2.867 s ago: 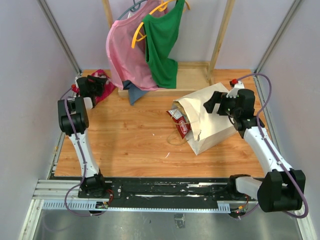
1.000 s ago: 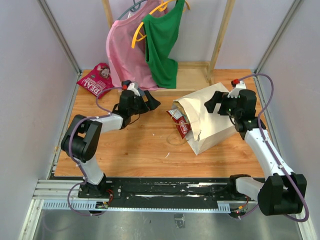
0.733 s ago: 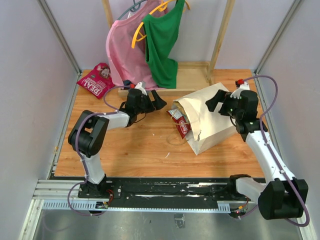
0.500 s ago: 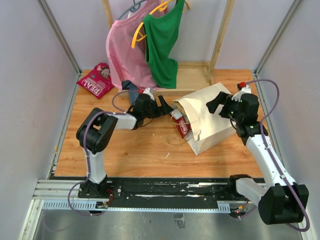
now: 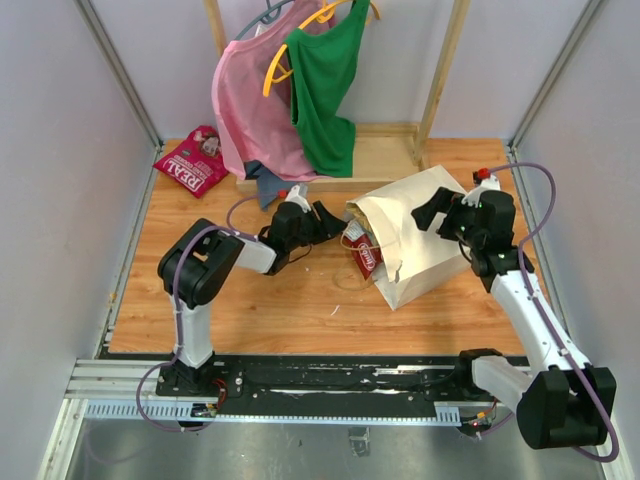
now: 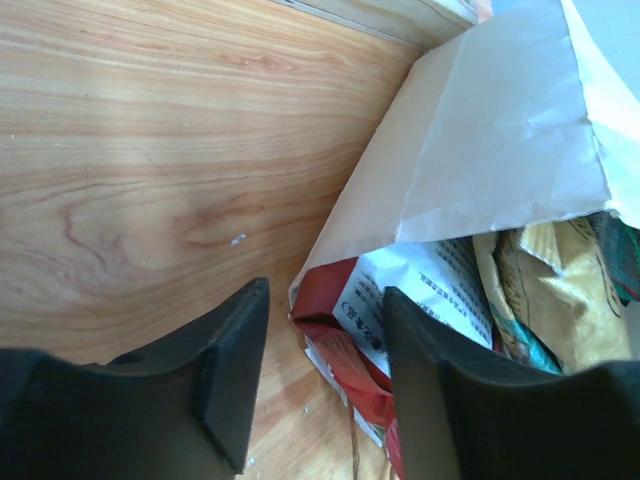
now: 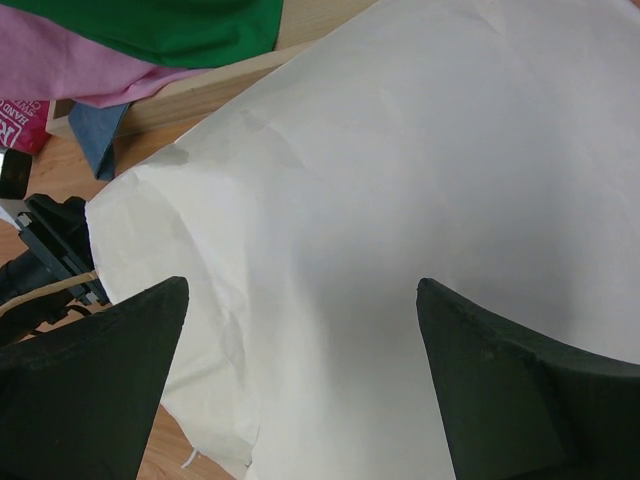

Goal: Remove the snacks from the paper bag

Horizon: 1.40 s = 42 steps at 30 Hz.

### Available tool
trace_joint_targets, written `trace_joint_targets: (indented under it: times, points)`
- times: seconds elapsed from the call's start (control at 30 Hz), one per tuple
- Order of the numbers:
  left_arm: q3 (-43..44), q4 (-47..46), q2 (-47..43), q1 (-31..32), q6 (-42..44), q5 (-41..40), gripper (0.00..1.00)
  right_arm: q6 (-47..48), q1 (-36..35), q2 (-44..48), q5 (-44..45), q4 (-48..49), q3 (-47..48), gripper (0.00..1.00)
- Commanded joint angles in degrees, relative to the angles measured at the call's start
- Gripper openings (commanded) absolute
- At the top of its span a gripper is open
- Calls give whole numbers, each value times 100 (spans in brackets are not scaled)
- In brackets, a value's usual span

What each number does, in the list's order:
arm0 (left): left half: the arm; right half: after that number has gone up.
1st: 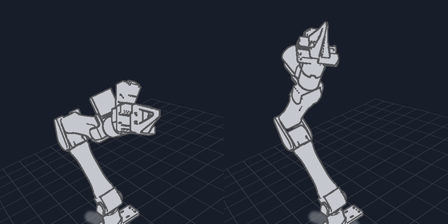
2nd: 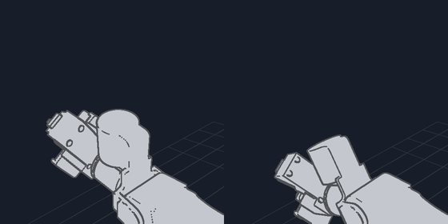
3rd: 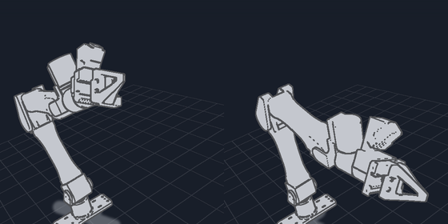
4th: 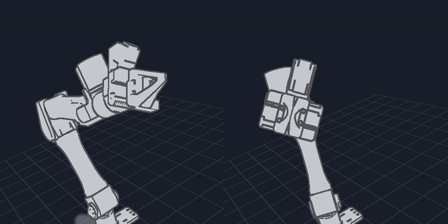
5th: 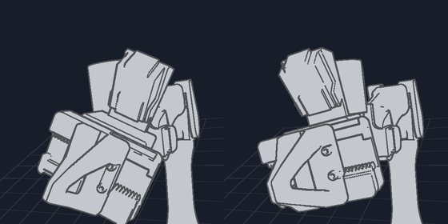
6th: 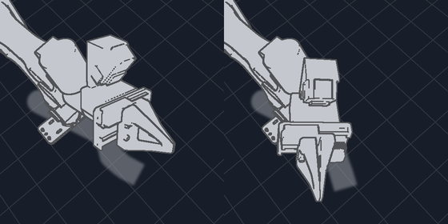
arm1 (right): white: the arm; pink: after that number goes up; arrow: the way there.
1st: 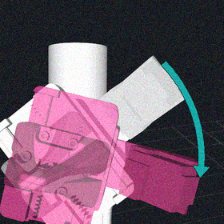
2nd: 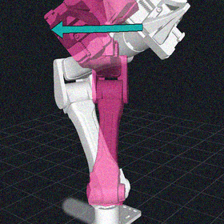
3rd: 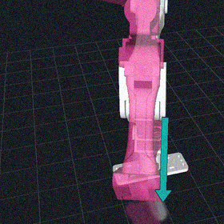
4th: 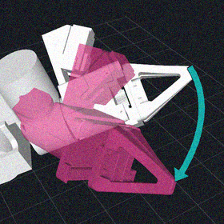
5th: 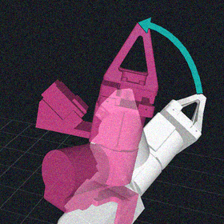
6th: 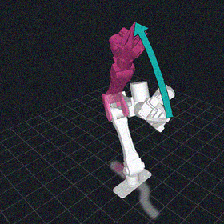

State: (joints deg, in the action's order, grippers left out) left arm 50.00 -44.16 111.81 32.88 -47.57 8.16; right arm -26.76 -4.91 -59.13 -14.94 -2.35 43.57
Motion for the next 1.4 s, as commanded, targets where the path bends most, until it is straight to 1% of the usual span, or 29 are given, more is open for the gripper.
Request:
trace_joint_targets:
  times: [0.0, 0.03, 0.1, 0.17, 0.2, 0.27, 0.33, 0.4, 0.5, 0.63, 0.87, 1.0, 1.2, 1.3, 1.37]
  points:
    - [-264, -538, -265, 60, -142, 54, 48, 37, -60, 105, 43, 133, -79, 98]
    - [-304, -605, -265, 53, -193, 88, 44, 27, -60, 104, 37, 132, -85, 98]
    - [-387, -727, -271, 56, -264, 106, 41, 30, -58, 104, 35, 142, -95, 98]
    - [-432, -794, -281, 54, -283, 91, 34, 33, -54, 116, 35, 140, -101, 98]
    - [-450, -825, -282, 52, -284, 72, 33, 39, -56, 130, 37, 143, -107, 98]
    - [-441, -841, -274, 52, -258, 41, 27, 44, -58, 138, 50, 136, -122, 98]
    - [-437, -848, -280, 57, -231, 29, 19, 63, -60, 167, 63, 126, -125, 98]
    - [-453, -848, -331, 54, -215, 34, 14, 76, -55, 194, 80, 100, -138, 98]
    - [-533, -762, -533, 54, -132, -43, 1, 113, -54, 246, 148, 76, -151, 98]
    - [-603, -550, -955, 57, 50, -81, 1, 106, -54, 247, 193, 86, -189, 98]
    - [-557, 91, -1738, 43, 413, 203, 0, 29, -56, -23, 107, 164, -197, 98]
    - [-723, 455, -2222, -55, 589, 313, 0, 18, -54, -44, 91, 171, -193, 98]
    - [-1142, 600, -3010, -732, 383, 1029, 0, -1, -55, -36, 88, 186, -210, 98]
    - [-1229, 910, -3571, -1065, 431, 1207, 0, -1, -54, -27, 74, 191, -209, 98]
    - [-1224, 1331, -3968, -1223, 580, 1203, 0, -4, -54, -19, 74, 189, -219, 98]
